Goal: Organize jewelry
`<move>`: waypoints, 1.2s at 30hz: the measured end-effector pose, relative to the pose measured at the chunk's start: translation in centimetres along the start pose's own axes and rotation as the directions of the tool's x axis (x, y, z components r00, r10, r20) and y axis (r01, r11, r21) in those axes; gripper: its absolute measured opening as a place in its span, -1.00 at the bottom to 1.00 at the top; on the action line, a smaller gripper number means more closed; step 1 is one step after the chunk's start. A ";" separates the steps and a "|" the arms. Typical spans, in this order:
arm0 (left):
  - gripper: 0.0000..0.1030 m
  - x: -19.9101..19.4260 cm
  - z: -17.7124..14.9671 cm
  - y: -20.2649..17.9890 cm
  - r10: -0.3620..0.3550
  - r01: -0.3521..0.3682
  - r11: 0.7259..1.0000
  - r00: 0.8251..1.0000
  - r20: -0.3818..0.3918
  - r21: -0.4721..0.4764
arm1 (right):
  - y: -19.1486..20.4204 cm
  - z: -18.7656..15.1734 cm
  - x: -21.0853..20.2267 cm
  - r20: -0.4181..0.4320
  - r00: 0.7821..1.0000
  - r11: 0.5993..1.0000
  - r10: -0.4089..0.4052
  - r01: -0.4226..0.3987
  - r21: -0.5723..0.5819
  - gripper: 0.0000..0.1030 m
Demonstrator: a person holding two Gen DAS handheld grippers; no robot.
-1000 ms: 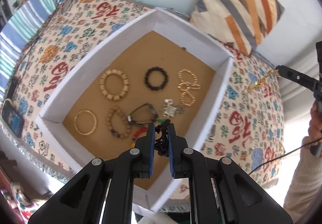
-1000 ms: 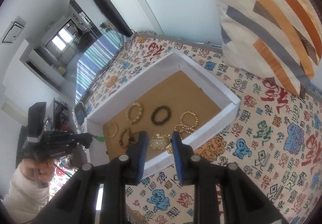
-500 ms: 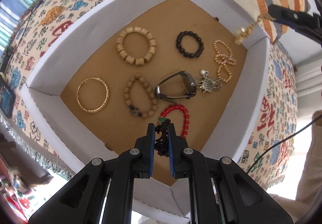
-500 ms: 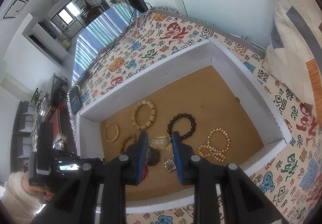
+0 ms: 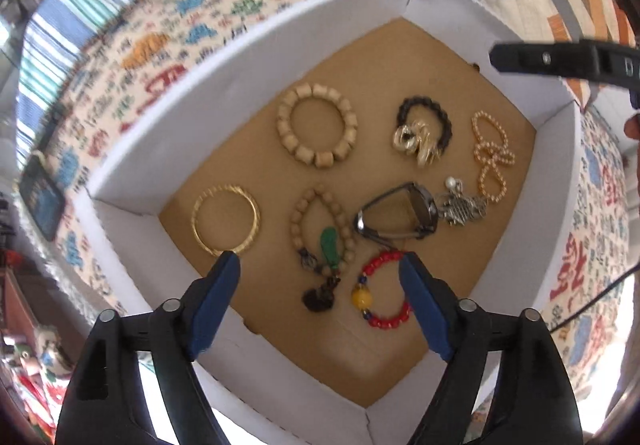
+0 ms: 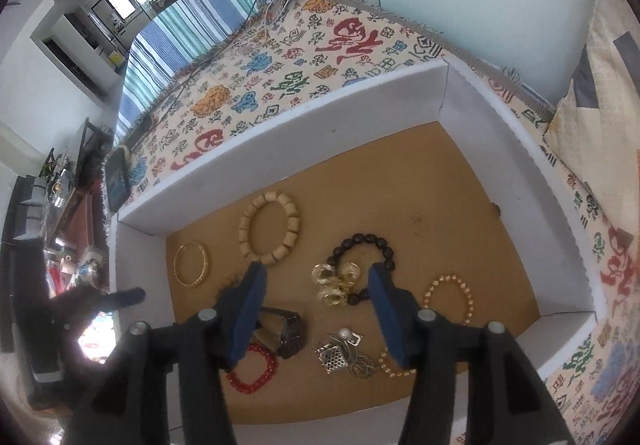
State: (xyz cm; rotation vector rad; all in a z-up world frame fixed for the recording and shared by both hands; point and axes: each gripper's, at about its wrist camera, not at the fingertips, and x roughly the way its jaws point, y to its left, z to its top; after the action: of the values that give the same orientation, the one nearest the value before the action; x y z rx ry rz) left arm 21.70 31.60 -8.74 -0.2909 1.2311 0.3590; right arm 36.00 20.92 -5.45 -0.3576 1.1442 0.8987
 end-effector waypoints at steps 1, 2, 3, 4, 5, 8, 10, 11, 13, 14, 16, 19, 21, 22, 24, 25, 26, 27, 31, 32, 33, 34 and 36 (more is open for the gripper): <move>0.69 -0.3 0.1 -0.2 0.016 -0.016 1.000 1.000 0.011 -0.001 | 0.1 -0.4 -0.6 0.009 1.000 1.000 -0.021 0.021 -0.007 0.04; 0.71 -0.6 0.1 -0.4 0.030 -0.030 1.000 0.999 0.023 -0.007 | 0.1 -0.8 -1.0 0.016 0.999 0.999 -0.035 0.035 -0.009 0.05; 0.72 -0.9 0.1 -0.5 0.035 -0.035 0.999 0.999 0.032 -0.015 | 0.1 -1.3 -1.6 0.024 0.998 0.999 -0.051 0.051 -0.010 0.05; 0.73 -1.2 0.1 -0.6 0.038 -0.037 0.999 0.998 0.043 -0.028 | 0.1 -1.6 -2.0 0.027 0.998 0.998 -0.060 0.060 -0.011 0.05; 0.74 -1.5 0.0 -0.6 0.038 -0.036 0.998 0.998 0.050 -0.044 | 0.1 -2.1 -2.6 0.030 0.997 0.998 -0.067 0.067 -0.013 0.05; 0.79 -2.3 -0.4 -0.8 0.011 -0.007 0.996 0.999 0.051 -0.085 | 0.4 -3.5 -4.0 0.037 0.996 0.997 -0.077 0.078 -0.016 0.06; 0.79 -2.9 -0.7 -0.9 0.035 -0.029 0.994 0.998 0.056 -0.104 | 0.8 -4.4 -4.8 0.042 0.995 0.996 -0.087 0.088 -0.028 0.12; 0.79 -3.3 -0.9 -1.2 0.080 -0.073 0.993 0.995 0.068 -0.098 | 1.0 -4.9 -5.1 0.045 0.995 0.995 -0.089 0.090 -0.034 0.21; 0.81 -3.7 -0.9 -2.2 0.165 -0.158 0.985 0.981 0.097 -0.072 | 1.3 -5.7 -5.8 0.055 0.994 0.995 -0.090 0.092 -0.038 0.23; 0.83 -4.0 -1.1 -2.5 0.191 -0.184 0.980 0.976 0.107 -0.073 | 1.4 -6.0 -6.1 0.061 0.994 0.995 -0.095 0.097 -0.038 0.23; 0.83 -4.9 -1.4 -2.4 0.169 -0.157 0.983 0.977 0.127 -0.097 | 1.6 -6.5 -6.5 0.069 0.992 0.993 -0.105 0.108 -0.043 0.23; 0.83 -5.8 -1.8 -2.4 0.153 -0.134 0.981 0.979 0.135 -0.140 | 1.7 -7.2 -7.2 0.082 0.989 0.992 -0.119 0.123 -0.042 0.23; 0.83 -6.2 -2.0 -2.5 0.179 -0.156 0.974 0.975 0.133 -0.164 | 1.7 -7.5 -7.4 0.085 0.989 0.991 -0.124 0.127 -0.037 0.23; 0.83 -6.3 -2.1 -2.5 0.184 -0.162 0.972 0.975 0.125 -0.170 | 1.6 -7.6 -7.5 0.086 0.989 0.991 -0.124 0.128 -0.036 0.23; 0.83 -6.2 -2.1 -2.7 0.174 -0.156 0.973 0.980 0.099 -0.170 | 1.6 -7.9 -7.8 0.091 0.988 0.991 -0.129 0.132 -0.036 0.23; 0.83 -6.3 -2.1 -2.7 0.170 -0.154 0.974 0.982 0.084 -0.169 | 1.5 -8.0 -7.9 0.093 0.987 0.990 -0.131 0.134 -0.036 0.24; 0.83 -6.2 -2.1 -2.8 0.169 -0.156 0.974 0.983 0.067 -0.165 | 1.6 -8.2 -8.1 0.094 0.987 0.990 -0.132 0.135 -0.036 0.24; 0.83 -6.2 -2.2 -3.0 0.170 -0.159 0.974 0.984 0.056 -0.162 | 1.6 -8.2 -8.1 0.094 0.987 0.990 -0.131 0.135 -0.035 0.24; 0.83 -6.4 -2.6 -3.2 0.169 -0.159 0.972 0.985 0.044 -0.175 | 1.7 -8.5 -8.1 0.089 0.986 0.989 -0.139 0.143 -0.034 0.25; 0.83 -6.5 -2.6 -3.2 0.170 -0.160 0.970 0.984 0.045 -0.182 | 1.8 -8.6 -8.0 0.086 0.986 0.989 -0.142 0.145 -0.038 0.26; 0.83 -6.6 -2.7 -3.3 0.167 -0.156 0.970 0.985 0.046 -0.186 | 1.9 -8.6 -8.0 0.084 0.986 0.988 -0.144 0.148 -0.041 0.27; 0.83 -6.6 -2.7 -3.3 0.163 -0.151 0.971 0.986 0.046 -0.186 | 1.9 -8.7 -7.9 0.081 0.986 0.988 -0.146 0.150 -0.044 0.27; 0.83 -6.7 -2.8 -3.2 0.155 -0.144 0.970 0.987 0.040 -0.196 | 2.0 -8.7 -7.8 0.073 0.986 0.987 -0.150 0.153 -0.044 0.27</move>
State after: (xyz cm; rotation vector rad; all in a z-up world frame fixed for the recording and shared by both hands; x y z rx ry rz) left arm 18.68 26.79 -3.13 -0.3526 1.1683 0.6153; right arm 28.02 12.99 -1.67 -0.4451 1.0185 0.8008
